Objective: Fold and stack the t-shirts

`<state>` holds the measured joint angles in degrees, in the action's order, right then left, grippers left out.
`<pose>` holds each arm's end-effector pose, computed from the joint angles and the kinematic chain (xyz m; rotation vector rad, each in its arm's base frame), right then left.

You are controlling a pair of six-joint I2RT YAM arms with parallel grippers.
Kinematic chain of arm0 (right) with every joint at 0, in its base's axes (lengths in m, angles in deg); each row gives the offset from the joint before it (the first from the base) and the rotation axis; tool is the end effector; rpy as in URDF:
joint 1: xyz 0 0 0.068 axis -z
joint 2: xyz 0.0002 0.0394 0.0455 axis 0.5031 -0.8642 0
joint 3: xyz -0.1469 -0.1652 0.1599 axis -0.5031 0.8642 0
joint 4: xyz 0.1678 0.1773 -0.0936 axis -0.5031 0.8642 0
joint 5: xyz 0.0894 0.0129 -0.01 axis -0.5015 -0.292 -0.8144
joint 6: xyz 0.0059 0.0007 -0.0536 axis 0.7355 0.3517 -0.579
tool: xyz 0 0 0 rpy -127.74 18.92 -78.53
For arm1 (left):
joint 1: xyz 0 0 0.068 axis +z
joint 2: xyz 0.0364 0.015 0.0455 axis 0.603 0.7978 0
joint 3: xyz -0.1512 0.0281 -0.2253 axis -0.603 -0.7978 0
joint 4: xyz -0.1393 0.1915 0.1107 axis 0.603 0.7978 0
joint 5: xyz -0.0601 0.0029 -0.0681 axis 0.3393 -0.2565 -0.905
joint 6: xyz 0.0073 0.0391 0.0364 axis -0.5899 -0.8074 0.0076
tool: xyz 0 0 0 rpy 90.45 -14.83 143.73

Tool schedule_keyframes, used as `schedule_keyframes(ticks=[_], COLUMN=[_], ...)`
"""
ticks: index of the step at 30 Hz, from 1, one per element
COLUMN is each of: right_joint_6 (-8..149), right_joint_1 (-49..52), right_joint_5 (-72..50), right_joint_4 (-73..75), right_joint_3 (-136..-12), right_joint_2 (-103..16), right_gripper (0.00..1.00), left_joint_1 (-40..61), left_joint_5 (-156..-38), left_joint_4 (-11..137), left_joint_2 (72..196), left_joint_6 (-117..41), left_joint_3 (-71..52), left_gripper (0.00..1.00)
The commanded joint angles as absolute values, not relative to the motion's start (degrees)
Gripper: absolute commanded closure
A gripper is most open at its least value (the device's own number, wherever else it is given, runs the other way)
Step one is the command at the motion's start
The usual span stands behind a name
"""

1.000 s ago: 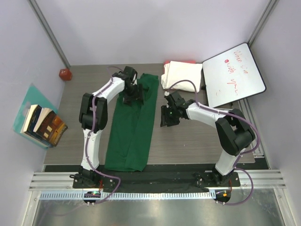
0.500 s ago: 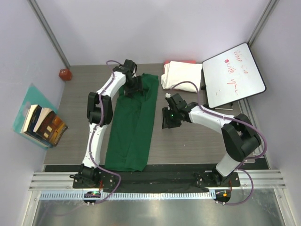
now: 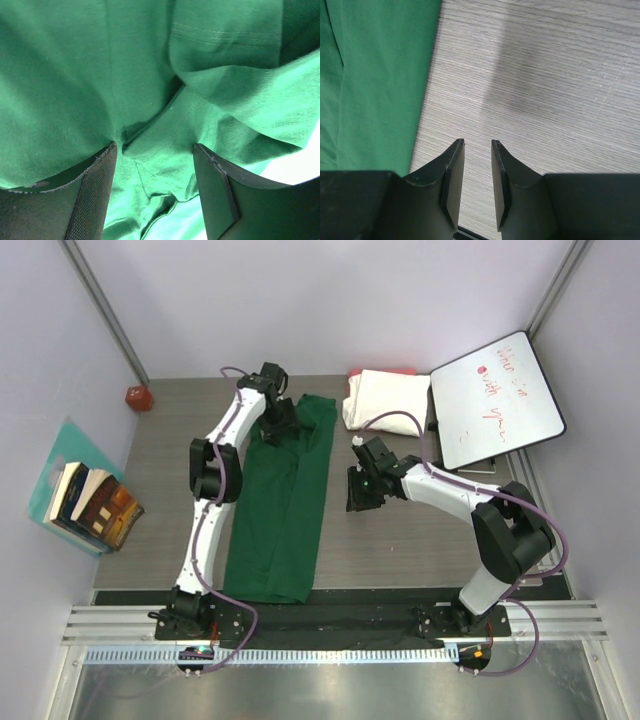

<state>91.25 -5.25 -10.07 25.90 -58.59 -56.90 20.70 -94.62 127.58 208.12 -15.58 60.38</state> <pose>0.2676 0.1954 0.1957 -0.2302 2.6913 0.5079 0.5127 -0.1543 0.1718 -0.4225 2.8196 -0.3410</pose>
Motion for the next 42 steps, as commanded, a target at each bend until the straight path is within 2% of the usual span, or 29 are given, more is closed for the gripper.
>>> schedule_keyframes(ticks=[1,13,18,20,26,30,33,34,36,37,42], right_joint_6=[92.1,93.1,93.7,93.5,94.2,95.7,96.7,96.9,97.4,98.1,98.9], right_joint_1=[-5.3,-5.2,-5.2,-5.2,-5.4,-6.2,-7.2,-7.8,-8.1,-8.4,-11.4], right_joint_5=[-9.4,-10.8,-12.6,-12.8,-15.7,-20.0,-22.2,-22.9,-24.6,-26.4,-27.7], right_joint_4=[26.0,24.9,22.5,21.6,16.0,10.9,6.8,6.1,4.5,3.9,1.9], right_joint_3=[-59.4,-58.1,-55.9,-55.1,-53.2,-52.0,-51.2,-51.3,-51.4,-51.3,-50.6], right_joint_2=[-56.2,-56.7,-54.6,-54.1,-54.0,-55.1,-56.9,-57.6,-59.9,-60.5,-62.3], right_gripper=[0.66,0.66,0.57,0.53,0.52,0.51,0.50,0.50,0.50,0.50,0.50], left_joint_1=[24.1,29.0,30.6,30.8,30.7,31.3,32.6,33.0,34.6,35.2,36.2], left_joint_5=[-92.1,-93.5,-97.6,-101.6,-105.2,-107.1,-105.7,-103.6,-101.6,-100.9,-103.2], left_joint_4=[126.8,123.7,120.7,118.7,109.0,110.0,109.5,108.5,105.9,105.8,109.0], left_joint_2=[212.0,214.6,215.6,213.5,194.6,181.9,170.8,168.1,160.3,158.2,151.3], left_joint_6=[-14.8,-13.4,-13.0,-13.9,-14.7,-17.3,-18.5,-18.9,-19.3,-19.4,-19.8], left_joint_3=[61.0,64.2,65.3,63.2,44.4,34.2,20.2,12.0,4.9,-0.2,-10.0], left_gripper=[0.35,0.34,0.34,0.30,0.26,0.24,0.24,0.24,0.23,0.23,0.22])
